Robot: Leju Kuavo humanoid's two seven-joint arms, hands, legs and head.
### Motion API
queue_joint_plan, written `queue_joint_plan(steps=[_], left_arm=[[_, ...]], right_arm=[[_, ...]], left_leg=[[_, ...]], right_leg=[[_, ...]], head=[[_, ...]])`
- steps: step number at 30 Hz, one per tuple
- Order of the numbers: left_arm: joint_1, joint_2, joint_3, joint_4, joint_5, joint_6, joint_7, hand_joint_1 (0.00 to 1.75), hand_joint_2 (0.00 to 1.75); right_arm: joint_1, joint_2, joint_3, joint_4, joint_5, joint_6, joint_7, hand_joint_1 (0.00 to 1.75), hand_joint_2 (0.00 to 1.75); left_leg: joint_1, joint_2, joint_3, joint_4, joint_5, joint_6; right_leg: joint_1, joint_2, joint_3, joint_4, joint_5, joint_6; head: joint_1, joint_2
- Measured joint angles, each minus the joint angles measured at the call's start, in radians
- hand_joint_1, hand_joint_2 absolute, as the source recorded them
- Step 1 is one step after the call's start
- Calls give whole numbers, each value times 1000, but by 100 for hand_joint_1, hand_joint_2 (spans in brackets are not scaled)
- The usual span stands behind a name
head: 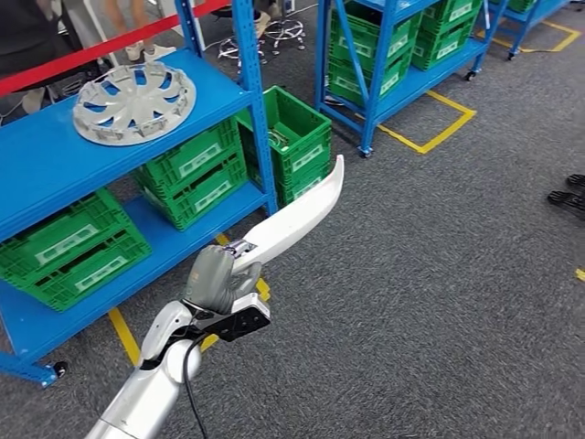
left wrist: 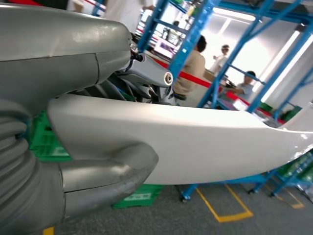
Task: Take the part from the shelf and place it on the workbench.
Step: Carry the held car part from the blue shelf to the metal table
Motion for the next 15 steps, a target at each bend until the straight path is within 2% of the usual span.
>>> queue_joint_plan(steps=[1, 2, 3, 4, 5, 6, 7, 9, 10, 11, 12, 13, 14, 15], left_arm=[[2, 2, 0, 0, 0, 0, 0, 175, 175], [3, 5, 0, 0, 0, 0, 0, 175, 175], [4, 7, 0, 0, 0, 0, 0, 175, 175], [5, 9, 0, 0, 0, 0, 0, 175, 175], [4, 10, 0, 0, 0, 0, 1, 175, 175], [4, 10, 0, 0, 0, 0, 1, 175, 175], [3, 11, 0, 0, 0, 0, 1, 175, 175], [2, 11, 0, 0, 1, -1, 2, 175, 175], [2, 12, 0, 0, 1, -2, 2, 175, 175], [1, 11, 0, 0, 1, -2, 3, 175, 175], [0, 11, -1, -1, 1, -2, 3, 175, 175], [-2, 9, -1, -1, 1, -3, 3, 175, 175], [-3, 9, -1, -1, 1, -3, 3, 175, 175], [-3, 9, -1, -1, 1, -4, 3, 175, 175]], right_arm=[[-1, 0, 0, 0, 0, 0, 0, 0, 0], [-1, 0, 0, 0, 1, 0, 0, 0, 0], [1, 0, 0, 0, 1, -1, 1, 0, 0], [2, 0, 0, 0, 2, -1, 1, 0, 0], [2, 0, 0, 0, 3, -2, 2, 0, 0], [2, 0, 0, 0, 3, -2, 2, 0, 0], [0, 0, 0, 0, 4, -2, 2, 0, 0], [-2, 0, 0, 0, 4, -3, 2, 0, 0], [-1, 0, 0, 0, 4, -3, 2, 0, 0], [1, 0, 0, 0, 4, -3, 2, 0, 0], [5, -1, 0, 0, 5, -3, 2, 0, 0], [6, -1, 0, 0, 5, -3, 2, 0, 0], [5, -1, 0, 0, 6, -3, 2, 0, 0], [2, -1, 0, 0, 6, -3, 2, 0, 0]], left_leg=[[0, -15, -33, 71, -32, -1], [0, -20, -63, 130, -52, -2], [1, -22, -80, 163, -53, -3], [1, -24, -80, 157, -35, -3], [3, -28, -60, 114, -1, -3], [8, -47, -28, 49, 37, -4], [14, -76, 5, -20, 63, -6], [20, -122, 41, -99, 81, -2], [19, -125, 44, -107, 78, 4], [18, -113, 42, -106, 81, 13], [17, -100, 42, -108, 84, 21], [17, -86, 42, -110, 86, 28], [17, -70, 42, -112, 88, 35], [15, -53, 42, -112, 88, 39]], right_leg=[[-1, 14, -2, 0, 2, -2], [-1, 28, -3, 0, 3, -2], [-1, 43, -4, 0, 4, -2], [-2, 59, -4, 0, 5, 0], [-4, 75, -4, 1, 7, 2], [-6, 90, -5, 1, 9, 6], [-7, 106, -8, 5, 10, 11], [-8, 132, -19, 7, 15, 25], [-10, 144, -24, 4, 19, 33], [-13, 156, -29, -1, 25, 40], [-14, 151, -34, -1, 26, 46], [-11, 127, -44, 12, 18, 50], [-8, 93, -63, 48, -3, 53], [-4, 51, -90, 106, -34, 54]], head=[[-1, 0], [-2, 0], [-2, 0], [-2, 0], [-2, 0], [-2, 0], [-3, 0], [-5, 0], [-5, 0], [-5, 0], [-5, 0], [-1, 0], [3, 0], [7, 0]])
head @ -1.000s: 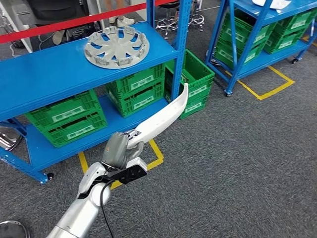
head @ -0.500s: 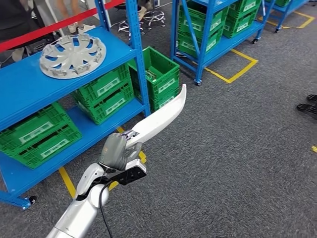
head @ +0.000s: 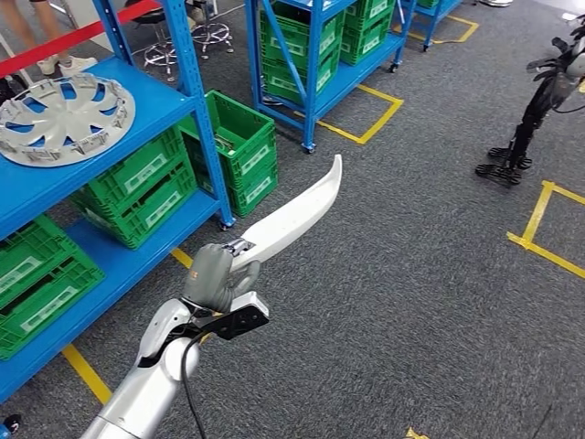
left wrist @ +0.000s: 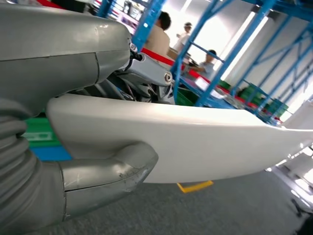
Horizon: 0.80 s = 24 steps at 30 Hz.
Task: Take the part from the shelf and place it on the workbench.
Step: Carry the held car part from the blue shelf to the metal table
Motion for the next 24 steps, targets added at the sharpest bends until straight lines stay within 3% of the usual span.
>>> queue_joint_plan(steps=[1, 2, 3, 4, 6, 8, 10, 12, 14, 16, 17, 18, 19, 21, 22, 24], left_arm=[[1, 1, 0, 0, 0, 0, 0, 175, 175], [2, 2, 0, 0, 0, -1, 0, 175, 175], [3, 3, 0, 0, 0, -1, 0, 175, 175], [3, 3, 0, 0, 0, -1, 0, 175, 175], [1, 3, 0, 0, 0, -1, 0, 175, 175], [-2, 3, 0, 0, 0, -1, 0, 175, 175], [-3, 3, -1, 0, 0, -2, 0, 175, 175], [-5, 3, -1, 0, 0, -2, 0, 175, 175], [-9, 3, -1, 0, 0, -2, 0, 175, 175], [-9, 5, -1, 0, 0, -2, 0, 175, 175], [-7, 7, -1, 0, 0, -2, 0, 175, 175], [-5, 8, -1, 0, 0, -2, 0, 175, 175], [-4, 10, -1, 0, 0, -2, 1, 175, 175], [-5, 11, -1, 0, 1, -2, 2, 175, 175], [-6, 11, -1, 0, 2, -2, 3, 175, 175], [-6, 12, -1, 0, 4, -2, 4, 175, 175]], right_arm=[[-3, 0, 0, 0, 0, 0, 0, 0, 0], [-6, 0, 0, 0, 1, 0, 0, 0, 0], [-5, 0, 0, 0, 1, 0, 0, 0, 0], [-4, 0, 0, 0, 1, 0, 0, 0, 0], [-3, 0, 0, 0, 1, 0, 0, 0, 0], [-6, 0, 0, 0, 2, 0, 0, 0, 0], [-10, 0, 0, 0, 3, 0, 0, 0, 0], [-9, 0, 0, 0, 4, 0, 0, 0, 0], [-9, 0, 0, 0, 4, 0, 0, 0, 0], [-13, 0, 0, 0, 4, 0, 0, 0, 0], [-15, 0, 0, 0, 4, 0, 0, 0, 0], [-15, 0, 0, 0, 4, 0, 0, 0, 0], [-15, 0, 0, 0, 4, 1, 0, 0, 0], [-13, 0, 0, 0, 3, 1, 0, 0, 0], [-14, 0, 0, 0, 2, 1, 0, 0, 0], [-16, 0, 0, 0, 1, 1, 0, 0, 0]], left_leg=[[-4, 17, 0, 0, -1, 3], [-7, 34, 0, 0, -2, 5], [-10, 50, 0, 0, -2, 6], [-11, 65, 0, 0, -3, 6], [-13, 91, 3, 0, -6, 5], [-19, 111, 7, 1, -10, -2], [-24, 129, 10, 0, -11, -11], [-22, 145, 12, -2, -13, -22], [-18, 113, 0, 32, -43, -32], [-15, 57, -51, 144, -106, -37], [-15, 41, -85, 211, -133, -38], [-15, 33, -111, 259, -145, -40], [-15, 30, -124, 275, -138, -41], [-10, 18, -93, 198, -73, -43], [-3, -9, -61, 131, -38, -46], [9, -62, -16, 32, -7, -45]], right_leg=[[1, -29, -34, 72, -35, 1], [1, -43, -64, 140, -63, 2], [1, -50, -81, 181, -74, 2], [2, -53, -76, 181, -67, 1], [4, -71, -7, 70, -14, -6], [12, -115, 67, -56, 25, -17], [19, -130, 86, -96, 31, -29], [17, -103, 81, -100, 38, -40], [11, -76, 81, -108, 46, -51], [7, -49, 81, -112, 51, -58], [6, -35, 79, -112, 52, -60], [6, -19, 78, -112, 53, -61], [5, -3, 77, -111, 54, -61], [1, 29, 76, -110, 57, -56], [0, 44, 74, -107, 58, -51], [0, 71, 64, -99, 59, -38]], head=[[3, 0], [3, 0], [3, 0], [3, 0], [3, 0], [2, 0], [1, 0], [0, 0], [-2, 0], [-6, 0], [-7, 0], [-8, 0], [-8, 0], [-7, 0], [-8, 0], [-9, 0]])
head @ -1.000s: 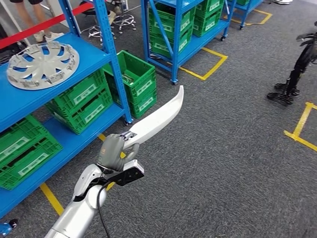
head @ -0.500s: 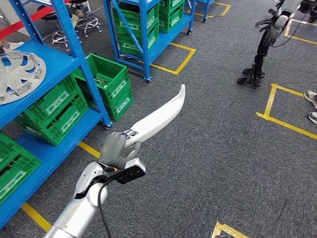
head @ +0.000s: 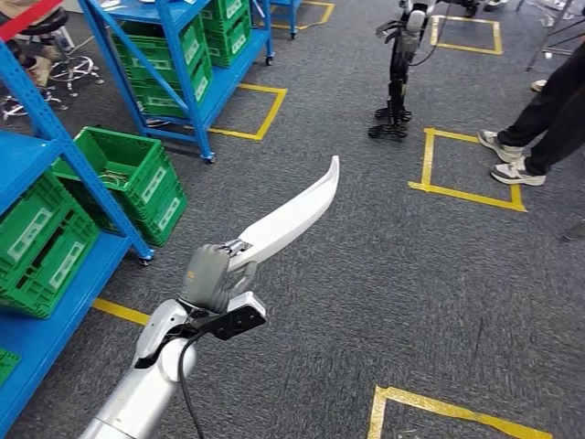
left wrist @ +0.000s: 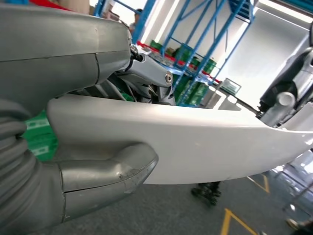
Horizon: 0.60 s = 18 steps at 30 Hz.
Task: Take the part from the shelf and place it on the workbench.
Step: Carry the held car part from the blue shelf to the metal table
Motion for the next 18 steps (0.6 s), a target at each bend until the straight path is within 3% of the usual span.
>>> queue_joint_plan(steps=[1, 3, 4, 6, 7, 8, 9, 10, 11, 12, 14, 15, 16, 18], left_arm=[[0, 0, 0, 0, 1, 0, 0, 175, 175], [0, -1, 0, 0, 2, 0, 1, 175, 175], [-3, -2, 0, 0, 2, 0, 1, 175, 175], [-6, -3, 0, 0, 2, 0, 1, 175, 175], [-5, -3, 0, 0, 2, 0, 1, 175, 175], [-4, -2, 0, 0, 3, 0, 1, 175, 175], [-3, -1, 1, 0, 4, 0, 1, 175, 175], [-2, -1, 1, 0, 4, 0, 1, 175, 175], [-2, -1, 0, 0, 5, 0, 1, 175, 175], [-2, -1, 0, 0, 6, 0, 1, 175, 175], [-3, -1, 0, 0, 6, 0, 1, 175, 175], [-3, 0, 1, 0, 6, 0, 1, 175, 175], [-4, 0, 0, 0, 7, 0, 1, 175, 175], [-4, -1, 0, 0, 7, 0, 1, 175, 175]], right_arm=[[0, 0, 0, 0, -1, 0, 0, 0, 0], [6, 0, 0, 0, -1, 0, 0, 0, 0], [9, 0, 0, 0, -2, 0, 0, 0, 0], [11, 0, 0, 0, -2, 0, 0, 0, 0], [8, 0, 0, 0, -2, 0, 0, 0, 0], [6, 0, 0, 0, -2, 0, 0, 0, 0], [5, 0, 0, 0, -3, 0, 0, 0, 0], [5, 0, 0, 0, -3, 0, 0, 0, 0], [7, 0, 0, 0, -3, 1, 0, 0, 0], [8, 0, 0, 0, -3, 1, 0, 0, 0], [7, 0, 0, 0, -3, 1, 0, 0, 0], [6, 0, 0, 0, -3, 1, 0, 0, 0], [4, 0, 0, 0, -3, 0, 0, 0, 0], [5, 0, 0, 0, -3, 0, 0, 0, 0]], left_leg=[[1, -14, 7, -17, -1, 5], [-1, 6, 8, -21, 0, 23], [-1, 18, 9, -22, 3, 31], [-2, 48, 10, -25, 6, 45], [-5, 63, 11, -25, 5, 49], [-9, 80, 11, -25, 3, 52], [-12, 97, 11, -25, 2, 53], [-13, 113, 12, -25, 1, 54], [-14, 127, 14, -24, -2, 53], [-15, 140, 17, -24, -4, 51], [-20, 163, 26, -23, -13, 42], [-23, 173, 29, -23, -16, 38], [-26, 182, 32, -23, -18, 32], [-26, 200, 35, -26, -20, 23]], right_leg=[[-1, 12, -6, 0, 2, 8], [-6, 33, -15, -7, 10, 23], [-5, 22, -21, -3, 8, 28], [1, -39, -56, 64, -32, 33], [4, -78, -88, 130, -68, 35], [4, -102, -123, 204, -102, 36], [4, -114, -149, 262, -125, 37], [3, -121, -159, 289, -130, 37], [3, -126, -146, 271, -115, 36], [4, -134, -113, 217, -88, 35], [7, -178, -30, 79, -37, 27], [10, -194, -5, 36, -25, 22], [13, -202, 4, 17, -21, 16], [16, -177, 0, 15, -19, 3]], head=[[0, 0], [0, 0], [2, 0], [10, 0], [14, 0], [16, 0], [16, 0], [16, 0], [16, 0], [16, 0], [17, 0], [16, 0], [15, 0], [14, 0]])
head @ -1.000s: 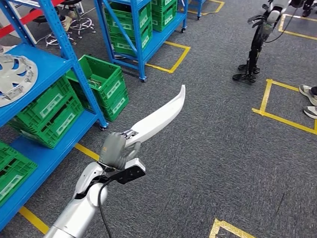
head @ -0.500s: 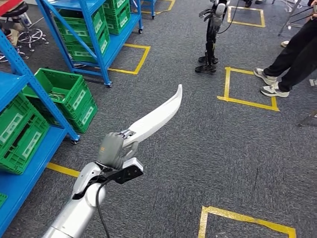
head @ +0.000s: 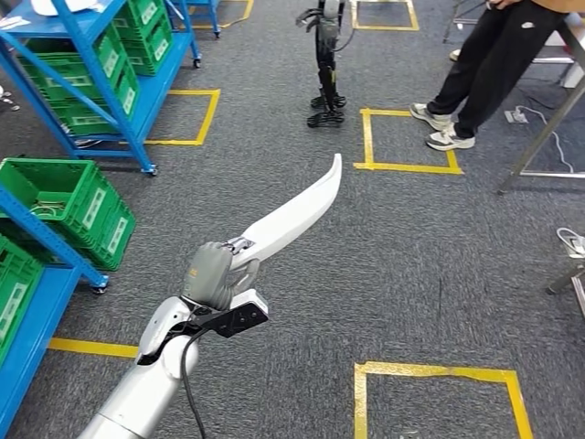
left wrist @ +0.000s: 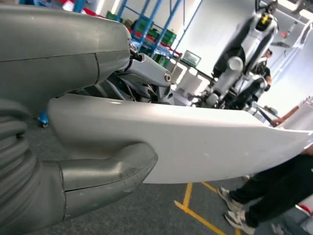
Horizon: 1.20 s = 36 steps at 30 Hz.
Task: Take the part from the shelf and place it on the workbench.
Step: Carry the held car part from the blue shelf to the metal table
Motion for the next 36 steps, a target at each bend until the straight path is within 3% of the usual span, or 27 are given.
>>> queue_joint_plan(steps=[1, 3, 5, 7, 8, 9, 11, 13, 14, 15, 16, 17, 18, 20, 22, 23, 25, 27, 28, 29, 31, 33, 35, 36], left_arm=[[-1, 0, 0, 0, 0, 0, 0, 175, 175], [-1, 0, -1, 0, 1, 0, 0, 175, 175], [2, 2, -1, 1, 2, 0, 0, 175, 175], [7, 5, -1, 2, 2, 0, 0, 175, 175], [8, 6, -1, 2, 2, 0, 0, 175, 175], [8, 7, -1, 3, 2, 0, 0, 175, 175], [7, 7, -1, 3, 2, 0, 0, 175, 175], [7, 7, -1, 3, 2, -1, 0, 175, 175], [7, 7, -1, 3, 3, -1, 1, 175, 175], [6, 6, -1, 3, 3, -1, 1, 175, 175], [5, 5, -1, 3, 3, -1, 1, 175, 175], [3, 3, -1, 3, 3, -1, 1, 175, 175], [2, 2, -1, 3, 3, -1, 1, 175, 175], [4, 1, -1, 3, 3, -1, 1, 175, 175], [6, 1, -1, 3, 3, -1, 1, 175, 175], [6, 1, -1, 3, 3, -1, 1, 175, 175], [5, 1, -1, 3, 3, -2, 1, 175, 175], [2, 1, -1, 3, 3, -4, 1, 175, 175], [0, 2, -1, 3, 3, -5, 1, 175, 175], [-1, 1, -1, 3, 3, -7, 1, 175, 175], [-6, 0, -3, 3, 3, -10, 1, 175, 175], [-12, 0, -5, 3, 3, -14, 2, 175, 175], [-14, 2, -6, 4, 3, -17, 2, 175, 175], [-13, 3, -6, 5, 4, -17, 3, 175, 175]], right_arm=[[2, 0, 0, 0, 0, 0, 0, 0, 0], [3, 0, 0, 0, 0, -1, 0, 0, 0], [0, 0, 0, 0, 0, -1, 0, 0, 0], [-1, 0, 0, 0, 0, -1, 0, 0, 0], [0, 0, 0, 0, 0, -1, 0, 0, 0], [1, 0, 0, 0, 0, -1, 0, 0, 0], [1, 0, 0, 0, 0, -1, 0, 0, 0], [0, 0, 0, -1, 0, -1, 0, 0, 0], [1, 0, 0, -1, 0, -1, 0, 0, 0], [4, 0, 0, -1, 0, -1, 0, 0, 0], [8, 0, 0, -1, 0, -1, 0, 0, 0], [11, 0, 0, -1, 0, -1, 0, 0, 0], [11, 0, 0, -1, 0, -1, 0, 0, 0], [5, 0, 0, -1, 0, -1, 0, 0, 0], [3, 0, 0, -1, 0, -1, 0, 0, 0], [4, 0, 0, -1, 0, -1, 0, 0, 0], [6, 0, 0, -1, 1, -1, 0, 0, 0], [3, 0, 0, -1, 2, -1, 0, 0, 0], [1, 0, 0, -1, 2, -1, 0, 0, 0], [-1, 0, 0, -1, 3, 0, 0, 0, 0], [-3, 0, 0, -1, 3, 0, 0, 0, 0], [-4, 0, 0, -2, 5, 0, 1, 0, 0], [-9, 0, 0, -3, 6, 0, 2, 0, 0], [-11, 0, 0, -3, 7, 0, 2, 0, 0]], left_leg=[[3, -6, 0, 3, -6, -5], [7, -49, -22, 54, -43, -13], [8, -94, -86, 180, -101, -15], [8, -107, -146, 279, -122, -16], [9, -109, -153, 279, -104, -16], [10, -113, -141, 242, -70, -16], [18, -152, -84, 114, 2, -18], [24, -193, -46, 31, 24, -18], [24, -199, -42, 20, 21, -14], [23, -190, -41, 18, 21, -7], [22, -178, -41, 17, 23, 1], [22, -167, -39, 15, 25, 9], [21, -153, -39, 13, 26, 16], [15, -124, -38, 13, 25, 25], [10, -93, -37, 13, 23, 28], [8, -78, -36, 13, 22, 29], [7, -51, -31, 13, 17, 26], [2, -29, -24, 15, 10, 17], [0, -20, -21, 15, 8, 12], [-2, -11, -19, 14, 7, 7], [0, 1, -15, 10, 5, -4], [5, -35, -25, 38, -19, -14], [7, -90, -75, 145, -76, -18], [7, -102, -111, 213, -102, -19]], right_leg=[[-1, 13, -1, -2, 2, -5], [-7, 38, 2, -7, 5, -15], [-10, 65, 2, -8, 5, -20], [-10, 95, 2, -8, 6, -22], [-11, 111, 3, -8, 6, -22], [-12, 127, 4, -8, 7, -20], [-14, 158, 3, -4, 8, -12], [-16, 184, -6, -1, 9, 1], [-17, 195, -10, -2, 12, 9], [-20, 206, -14, -6, 15, 16], [-21, 202, -17, -6, 16, 21], [-20, 179, -25, 5, 9, 25], [-17, 146, -42, 38, -11, 27], [-13, 77, -103, 164, -78, 30], [-13, 58, -156, 277, -122, 31], [-13, 56, -156, 285, -118, 30], [-12, 40, -95, 183, -65, 26], [-6, 0, -20, 53, -19, 18], [-4, -12, -1, 20, -9, 13], [-1, -13, 3, 9, -7, 7], [-1, 13, 0, 5, -1, -5], [-6, 37, 2, -3, 4, -16], [-10, 61, 3, -6, 7, -23], [-10, 75, 3, -6, 8, -25]], head=[[0, 0], [-4, 0], [-8, 0], [-9, 0], [-9, 0], [-8, 0], [-9, 0], [-8, 0], [-7, 0], [-7, 0], [-7, 0], [-5, 0], [-3, 0], [1, 0], [1, 0], [1, 0], [1, 0], [1, 0], [0, 0], [-1, 0], [-1, 0], [-2, 0], [-6, 0], [-8, 0]])
